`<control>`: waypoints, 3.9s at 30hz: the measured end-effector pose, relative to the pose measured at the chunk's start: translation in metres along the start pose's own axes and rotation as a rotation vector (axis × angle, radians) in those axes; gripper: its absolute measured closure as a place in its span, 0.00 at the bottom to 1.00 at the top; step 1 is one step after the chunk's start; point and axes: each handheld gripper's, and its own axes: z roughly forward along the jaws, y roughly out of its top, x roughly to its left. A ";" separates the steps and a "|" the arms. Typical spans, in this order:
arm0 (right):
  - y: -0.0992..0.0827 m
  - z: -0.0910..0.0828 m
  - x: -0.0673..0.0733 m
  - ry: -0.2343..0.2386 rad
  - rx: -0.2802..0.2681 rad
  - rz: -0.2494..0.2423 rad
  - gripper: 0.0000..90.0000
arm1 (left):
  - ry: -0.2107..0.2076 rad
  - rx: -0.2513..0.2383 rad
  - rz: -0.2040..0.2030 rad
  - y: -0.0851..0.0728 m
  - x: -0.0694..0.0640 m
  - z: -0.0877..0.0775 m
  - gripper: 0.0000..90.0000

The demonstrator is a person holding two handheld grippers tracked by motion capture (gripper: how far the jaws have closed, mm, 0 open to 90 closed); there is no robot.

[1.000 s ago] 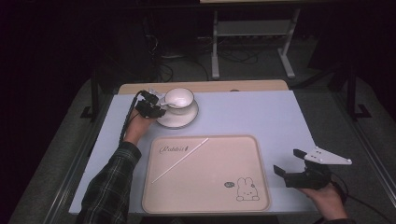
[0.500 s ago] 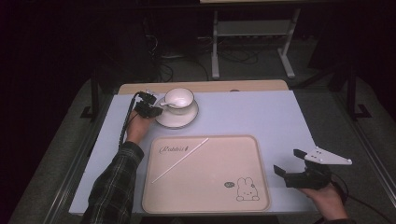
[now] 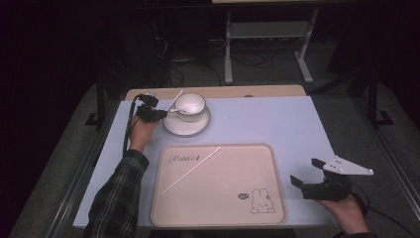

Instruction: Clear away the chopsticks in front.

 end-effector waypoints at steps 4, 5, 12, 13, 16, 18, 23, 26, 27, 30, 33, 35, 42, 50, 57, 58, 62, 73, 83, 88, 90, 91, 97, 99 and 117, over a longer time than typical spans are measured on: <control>0.000 0.000 0.000 -0.003 -0.001 -0.002 0.02 | -0.014 0.012 -0.019 -0.005 0.002 -0.014 0.94; 0.000 0.000 0.000 -0.003 -0.002 -0.001 0.02 | -0.018 0.012 -0.027 -0.007 0.003 -0.018 0.94; 0.001 0.000 0.001 -0.005 -0.004 -0.004 0.02 | -0.039 0.034 -0.031 -0.026 0.003 -0.047 0.94; 0.001 0.000 0.001 -0.005 -0.004 -0.005 0.02 | -0.038 0.034 -0.029 -0.029 0.002 -0.051 0.94; 0.001 0.000 0.001 -0.006 -0.004 -0.006 0.02 | -0.041 0.037 -0.020 -0.040 -0.002 -0.062 0.94; 0.001 0.000 0.001 -0.008 -0.004 -0.006 0.02 | -0.045 0.042 -0.013 -0.048 -0.005 -0.068 0.94; 0.001 0.000 0.001 -0.010 -0.003 -0.010 0.02 | -0.080 0.042 -0.009 -0.070 -0.015 -0.082 0.94; 0.002 -0.001 0.001 -0.010 -0.002 -0.011 0.02 | -0.099 0.044 0.000 -0.080 -0.024 -0.093 0.94; 0.002 -0.001 0.001 -0.009 -0.002 -0.012 0.02 | -0.111 0.044 0.002 -0.084 -0.027 -0.095 0.94; 0.002 -0.001 0.001 -0.010 -0.002 -0.016 0.02 | -0.148 0.047 0.011 -0.094 -0.039 -0.102 0.94; 0.002 -0.001 0.002 -0.010 -0.001 -0.016 0.02 | -0.182 0.050 0.041 -0.100 -0.055 -0.106 0.94; 0.002 0.000 0.002 -0.009 -0.001 -0.019 0.02 | -0.222 0.041 0.047 -0.103 -0.067 -0.109 0.94; 0.002 0.001 0.002 -0.006 0.001 -0.018 0.02 | -0.314 0.025 0.110 -0.102 -0.111 -0.111 0.94; 0.002 0.001 0.002 -0.004 0.002 -0.020 0.02 | -0.359 0.060 0.160 -0.102 -0.151 -0.092 0.94; 0.002 0.001 0.003 -0.001 0.001 -0.023 0.02 | -0.327 0.101 0.173 -0.104 -0.166 -0.072 0.94; 0.002 0.001 0.003 -0.001 0.001 -0.023 0.02 | -0.325 0.103 0.170 -0.104 -0.167 -0.069 0.94; 0.002 0.001 0.003 0.000 0.002 -0.023 0.02 | -0.312 0.123 0.178 -0.109 -0.169 -0.063 0.94; 0.002 0.001 0.004 0.001 0.003 -0.022 0.02 | -0.287 0.119 0.213 -0.111 -0.174 -0.062 0.92; 0.001 0.001 0.001 0.007 -0.004 -0.018 0.02 | -0.329 0.057 0.214 -0.097 -0.177 -0.068 0.86; 0.002 0.003 0.000 0.008 -0.004 -0.016 0.02 | -0.383 0.054 0.247 -0.081 -0.188 -0.057 0.95; 0.003 0.003 0.001 0.009 -0.001 -0.015 0.02 | -0.395 0.058 0.261 -0.074 -0.193 -0.051 0.99; 0.003 0.003 0.001 0.009 0.000 -0.015 0.02 | -0.402 0.060 0.270 -0.071 -0.195 -0.048 0.99; 0.003 0.002 0.002 0.005 -0.001 -0.017 0.02 | -0.425 0.074 0.283 -0.055 -0.210 -0.019 0.99; 0.004 0.002 0.002 0.005 -0.002 -0.020 0.02 | -0.419 0.070 0.281 -0.051 -0.211 -0.007 0.99; 0.003 0.002 0.002 0.007 -0.002 -0.018 0.02 | -0.347 0.074 0.215 -0.049 -0.174 0.004 1.00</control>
